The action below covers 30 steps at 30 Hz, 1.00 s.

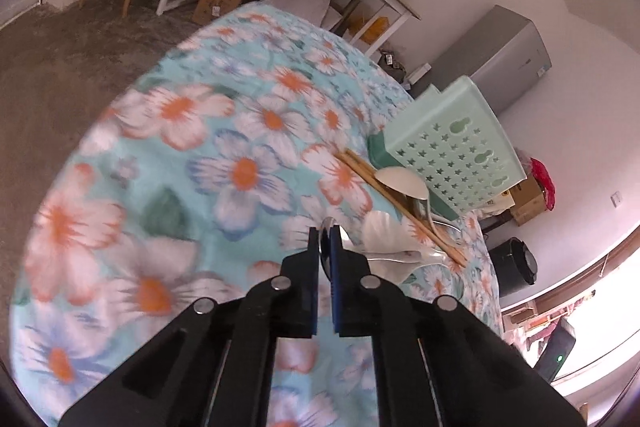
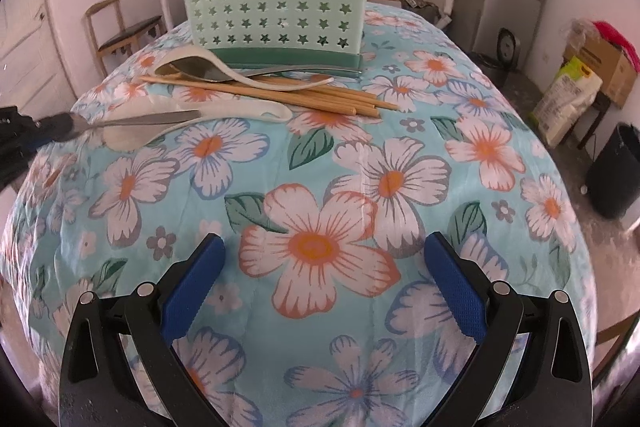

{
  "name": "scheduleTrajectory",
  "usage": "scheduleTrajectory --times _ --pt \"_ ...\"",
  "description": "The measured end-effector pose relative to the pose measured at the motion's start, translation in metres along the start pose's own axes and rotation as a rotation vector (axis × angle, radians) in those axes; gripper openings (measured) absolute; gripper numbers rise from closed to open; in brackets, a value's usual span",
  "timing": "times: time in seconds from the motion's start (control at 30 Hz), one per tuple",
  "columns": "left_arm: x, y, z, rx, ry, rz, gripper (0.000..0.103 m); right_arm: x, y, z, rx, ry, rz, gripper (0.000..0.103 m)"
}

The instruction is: Organize utensils

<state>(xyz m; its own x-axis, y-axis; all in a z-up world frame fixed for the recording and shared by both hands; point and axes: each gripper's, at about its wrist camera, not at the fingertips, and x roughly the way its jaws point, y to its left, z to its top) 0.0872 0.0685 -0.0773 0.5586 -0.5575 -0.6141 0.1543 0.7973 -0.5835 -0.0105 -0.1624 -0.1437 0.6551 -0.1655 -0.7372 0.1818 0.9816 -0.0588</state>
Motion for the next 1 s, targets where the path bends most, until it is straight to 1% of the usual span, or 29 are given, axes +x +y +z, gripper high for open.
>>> scheduleTrajectory --times 0.03,0.1,0.2,0.27,0.33,0.5,0.63,0.73,0.8,1.0 --pt "-0.004 0.004 0.001 -0.006 -0.006 0.001 0.003 -0.004 0.001 0.001 -0.024 -0.013 -0.007 0.095" --pt "-0.015 0.018 0.004 -0.037 -0.024 -0.003 0.003 -0.016 0.007 0.004 -0.09 -0.076 -0.02 0.095" --pt "-0.025 0.036 0.007 -0.082 -0.052 -0.006 0.002 -0.031 0.028 0.014 -0.196 -0.15 0.006 0.095" --pt "-0.029 0.045 0.009 -0.117 -0.068 -0.024 0.002 -0.037 0.048 0.021 -0.287 -0.195 0.019 0.095" --pt "-0.033 0.051 0.011 -0.141 -0.085 -0.046 0.002 -0.035 0.072 0.026 -0.386 -0.223 0.019 0.092" --pt "-0.041 0.06 0.013 -0.178 -0.134 -0.084 0.002 -0.019 0.112 0.03 -0.565 -0.239 -0.005 0.083" --pt "-0.042 0.06 0.017 -0.188 -0.151 -0.101 0.002 -0.007 0.128 0.033 -0.646 -0.241 -0.026 0.082" --pt "-0.043 0.059 0.02 -0.189 -0.159 -0.105 0.002 0.007 0.14 0.032 -0.732 -0.232 -0.055 0.077" --pt "-0.044 0.058 0.021 -0.182 -0.164 -0.101 0.002 0.014 0.145 0.03 -0.774 -0.218 -0.071 0.069" --pt "-0.044 0.057 0.022 -0.163 -0.175 -0.085 0.002 0.024 0.158 0.034 -0.815 -0.226 -0.096 0.068"
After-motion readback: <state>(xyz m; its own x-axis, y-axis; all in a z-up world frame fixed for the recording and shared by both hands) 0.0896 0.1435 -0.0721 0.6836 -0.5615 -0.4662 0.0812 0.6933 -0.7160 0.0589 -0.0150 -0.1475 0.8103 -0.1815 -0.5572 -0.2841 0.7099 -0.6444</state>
